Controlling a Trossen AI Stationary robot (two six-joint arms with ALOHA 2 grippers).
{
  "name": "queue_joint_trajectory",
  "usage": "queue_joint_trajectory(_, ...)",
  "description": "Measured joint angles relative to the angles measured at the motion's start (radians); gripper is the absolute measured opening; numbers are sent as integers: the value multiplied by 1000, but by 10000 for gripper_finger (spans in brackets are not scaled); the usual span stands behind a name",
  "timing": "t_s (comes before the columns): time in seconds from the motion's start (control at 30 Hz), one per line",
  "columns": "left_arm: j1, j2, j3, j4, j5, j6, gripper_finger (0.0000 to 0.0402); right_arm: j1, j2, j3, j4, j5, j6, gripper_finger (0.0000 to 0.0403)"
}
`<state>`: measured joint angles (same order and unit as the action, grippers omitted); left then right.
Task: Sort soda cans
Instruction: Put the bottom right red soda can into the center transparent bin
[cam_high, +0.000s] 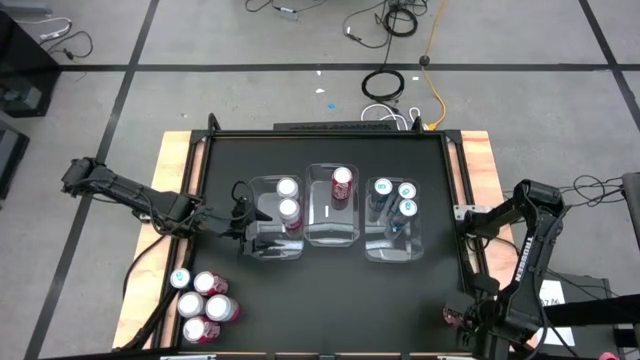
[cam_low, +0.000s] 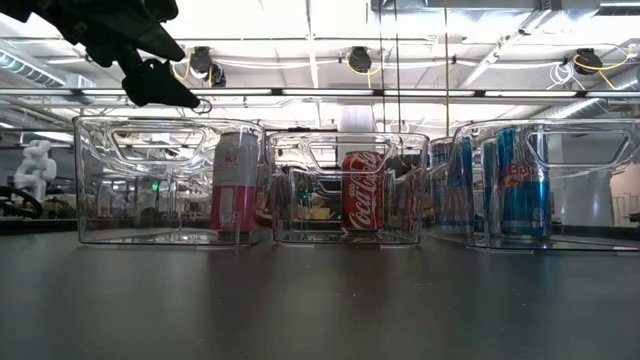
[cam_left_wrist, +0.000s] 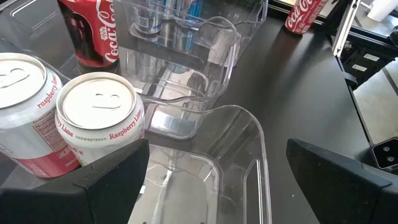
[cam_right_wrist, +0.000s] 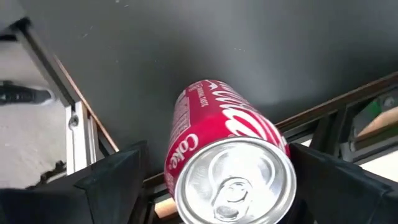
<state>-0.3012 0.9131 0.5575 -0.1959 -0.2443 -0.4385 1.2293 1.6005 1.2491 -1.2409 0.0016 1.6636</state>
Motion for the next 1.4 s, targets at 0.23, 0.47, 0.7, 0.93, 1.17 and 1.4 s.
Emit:
queue_joint_trajectory(0.23,0,0,0,0,0,0,386,0,6,-16,16,2,-76,377)
queue_joint_trajectory(0.47,0,0,0,0,0,-1,386,0,8,-96,81,-1,-23,375)
queue_joint_trajectory(0.7,0,0,0,0,0,-1,386,0,8,-96,91,-9,-26,325)
queue_joint_trajectory(0.93,0,0,0,0,0,-2,386,-5,8,-93,94,-30,-26,289)
queue_joint_trajectory(1.17,0,0,0,0,0,-2,386,-63,8,-20,39,-16,-109,295)
queue_joint_trajectory(1.4,0,0,0,1,0,-1,386,-191,7,123,-51,172,-319,294)
